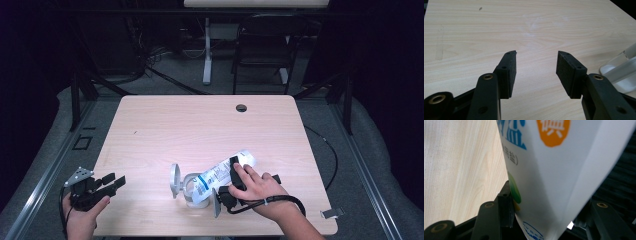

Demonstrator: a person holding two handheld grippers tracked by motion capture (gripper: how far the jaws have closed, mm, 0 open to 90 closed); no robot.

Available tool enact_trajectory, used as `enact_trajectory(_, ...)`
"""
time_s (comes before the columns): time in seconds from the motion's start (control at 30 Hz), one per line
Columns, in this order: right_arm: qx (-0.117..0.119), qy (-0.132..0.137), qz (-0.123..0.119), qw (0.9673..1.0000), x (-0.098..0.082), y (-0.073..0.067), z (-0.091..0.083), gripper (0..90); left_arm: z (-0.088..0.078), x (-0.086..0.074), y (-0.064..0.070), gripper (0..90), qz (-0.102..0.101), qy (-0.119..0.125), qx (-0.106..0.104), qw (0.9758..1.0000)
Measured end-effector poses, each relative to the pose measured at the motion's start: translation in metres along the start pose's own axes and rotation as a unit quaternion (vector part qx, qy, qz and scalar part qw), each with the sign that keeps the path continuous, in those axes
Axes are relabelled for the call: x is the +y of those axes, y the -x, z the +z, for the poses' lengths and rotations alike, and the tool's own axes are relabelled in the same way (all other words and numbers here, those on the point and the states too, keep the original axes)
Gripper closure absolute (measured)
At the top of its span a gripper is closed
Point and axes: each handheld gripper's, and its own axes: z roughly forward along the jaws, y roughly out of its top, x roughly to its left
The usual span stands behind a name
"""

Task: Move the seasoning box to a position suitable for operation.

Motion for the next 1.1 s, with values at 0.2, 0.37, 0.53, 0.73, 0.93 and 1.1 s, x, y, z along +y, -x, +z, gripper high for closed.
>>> enact_trajectory(0.2, -0.001, -0.002, -0.003, 1.0, 0.0001, 0.0008, -0.0007, 48.7, 0.0001, -0.0001, -0.0003, 50.8, -0.001, 0.0, 0.0, 1.0)
enact_trajectory(0.37, 0.001, 0.0, -0.001, 1.0, 0.0, 0.0006, -0.0004, 48.8, 0.0001, -0.0002, -0.0004, 50.8, -0.001, 0.0, 0.0, 1.0)
enact_trajectory(0.53, 0.001, 0.0, -0.001, 1.0, 0.0, 0.0007, -0.0004, 48.8, 0.0001, -0.0003, -0.0005, 50.9, -0.002, 0.0, 0.0, 1.0)
enact_trajectory(0.73, 0.0, 0.0, -0.001, 1.0, -0.0001, 0.0006, -0.0005, 48.8, 0.0, -0.0003, -0.0006, 50.8, -0.002, 0.0, 0.0, 1.0)
enact_trajectory(0.93, 0.0, 0.0, -0.002, 1.0, -0.0001, 0.0007, -0.0005, 48.9, 0.0006, -0.0007, -0.0007, 50.9, -0.003, 0.001, 0.001, 1.0)
enact_trajectory(1.1, -0.001, 0.0, -0.004, 1.0, -0.0001, 0.0008, -0.0007, 48.9, 0.0005, -0.0009, -0.0012, 50.8, -0.003, 0.001, 0.001, 1.0)
